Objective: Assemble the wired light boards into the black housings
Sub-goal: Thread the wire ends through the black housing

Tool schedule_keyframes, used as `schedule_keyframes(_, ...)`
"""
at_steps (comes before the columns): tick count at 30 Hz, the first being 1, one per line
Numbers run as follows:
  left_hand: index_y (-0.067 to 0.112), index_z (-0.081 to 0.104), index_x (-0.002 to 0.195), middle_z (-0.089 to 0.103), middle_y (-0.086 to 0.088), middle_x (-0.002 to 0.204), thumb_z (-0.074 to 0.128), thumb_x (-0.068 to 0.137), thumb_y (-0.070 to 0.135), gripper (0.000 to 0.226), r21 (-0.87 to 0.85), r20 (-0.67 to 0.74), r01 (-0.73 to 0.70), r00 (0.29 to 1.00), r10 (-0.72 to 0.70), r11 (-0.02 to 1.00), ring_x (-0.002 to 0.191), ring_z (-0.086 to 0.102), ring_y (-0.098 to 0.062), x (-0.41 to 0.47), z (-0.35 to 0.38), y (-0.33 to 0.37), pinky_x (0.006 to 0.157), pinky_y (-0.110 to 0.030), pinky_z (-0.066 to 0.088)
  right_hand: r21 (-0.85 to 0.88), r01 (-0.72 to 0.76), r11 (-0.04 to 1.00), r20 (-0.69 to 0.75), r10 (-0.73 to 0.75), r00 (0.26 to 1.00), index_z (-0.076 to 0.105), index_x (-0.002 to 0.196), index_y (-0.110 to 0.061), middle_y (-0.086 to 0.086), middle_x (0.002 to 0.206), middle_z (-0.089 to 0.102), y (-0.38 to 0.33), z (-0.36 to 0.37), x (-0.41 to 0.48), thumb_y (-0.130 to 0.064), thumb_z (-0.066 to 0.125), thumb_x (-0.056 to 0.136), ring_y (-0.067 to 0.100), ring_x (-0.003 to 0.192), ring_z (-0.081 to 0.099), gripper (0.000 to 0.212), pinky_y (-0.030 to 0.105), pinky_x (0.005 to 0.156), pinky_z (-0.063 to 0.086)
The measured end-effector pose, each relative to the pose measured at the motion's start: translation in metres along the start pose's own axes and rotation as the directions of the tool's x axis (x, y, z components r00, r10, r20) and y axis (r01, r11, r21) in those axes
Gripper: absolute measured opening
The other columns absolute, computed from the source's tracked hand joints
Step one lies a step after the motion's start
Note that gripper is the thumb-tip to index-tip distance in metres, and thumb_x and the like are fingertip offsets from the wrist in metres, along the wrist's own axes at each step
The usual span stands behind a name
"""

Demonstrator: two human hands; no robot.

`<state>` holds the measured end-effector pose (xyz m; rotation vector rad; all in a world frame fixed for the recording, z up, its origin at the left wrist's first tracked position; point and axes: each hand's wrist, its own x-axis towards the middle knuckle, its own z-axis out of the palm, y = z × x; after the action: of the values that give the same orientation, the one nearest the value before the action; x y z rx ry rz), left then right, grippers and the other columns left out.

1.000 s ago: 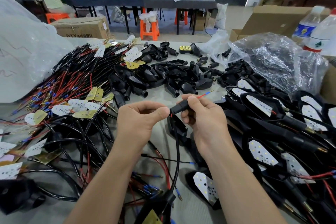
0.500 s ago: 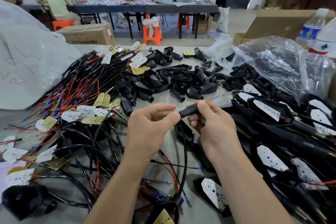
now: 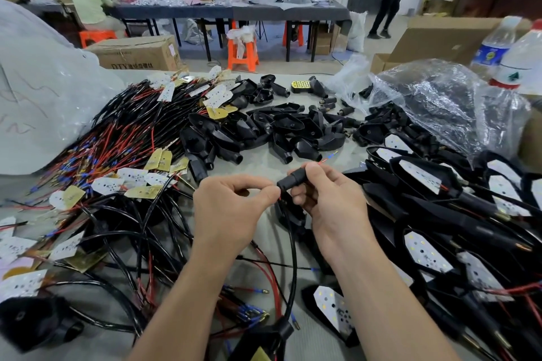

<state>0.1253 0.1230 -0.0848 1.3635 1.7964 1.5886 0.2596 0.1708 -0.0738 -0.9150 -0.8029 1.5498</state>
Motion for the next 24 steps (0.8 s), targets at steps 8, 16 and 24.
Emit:
schedule_keyframes(8, 0.042, 0.081, 0.072, 0.077, 0.009, 0.07, 0.086, 0.078, 0.02, 0.023, -0.091, 0.072, 0.142, 0.988, -0.136, 0.986, 0.07, 0.072, -0.006, 0.0045, -0.0031, 0.0012, 0.069, -0.029, 0.054, 0.035, 0.031, 0.999, -0.04, -0.029, 0.999, 0.063, 0.092, -0.005, 0.01, 0.069, 0.068, -0.0012, -0.0008, 0.0021, -0.008, 0.058, 0.102, 0.012, 0.048, 0.055, 0.012, 0.021, 0.049, 0.048)
schedule_keyframes(16, 0.05, 0.078, 0.084, 0.075, 0.01, 0.066, 0.093, 0.069, 0.025, 0.033, -0.04, 0.06, 0.089, 0.994, -0.086, 0.995, 0.065, 0.073, -0.005, 0.0023, -0.0056, 0.0021, 0.065, -0.019, 0.053, 0.001, -0.032, 0.999, 0.031, 0.032, 0.999, 0.069, 0.089, -0.007, 0.007, 0.078, 0.072, 0.0014, 0.002, -0.0006, -0.013, 0.057, 0.103, 0.01, 0.051, 0.052, 0.02, 0.021, 0.052, 0.045)
schedule_keyframes(24, 0.016, 0.08, 0.098, 0.079, -0.008, 0.078, 0.09, 0.055, 0.032, 0.047, -0.301, 0.391, 0.245, 0.913, -0.115, 0.922, 0.07, 0.075, -0.011, 0.0014, -0.0026, 0.0065, 0.063, -0.014, 0.053, -0.026, -0.117, 0.993, 0.071, 0.119, 0.99, 0.075, 0.089, -0.016, 0.004, 0.082, 0.076, -0.0026, 0.0018, -0.0037, -0.015, 0.06, 0.1, 0.018, 0.06, 0.05, 0.018, 0.025, 0.049, 0.046)
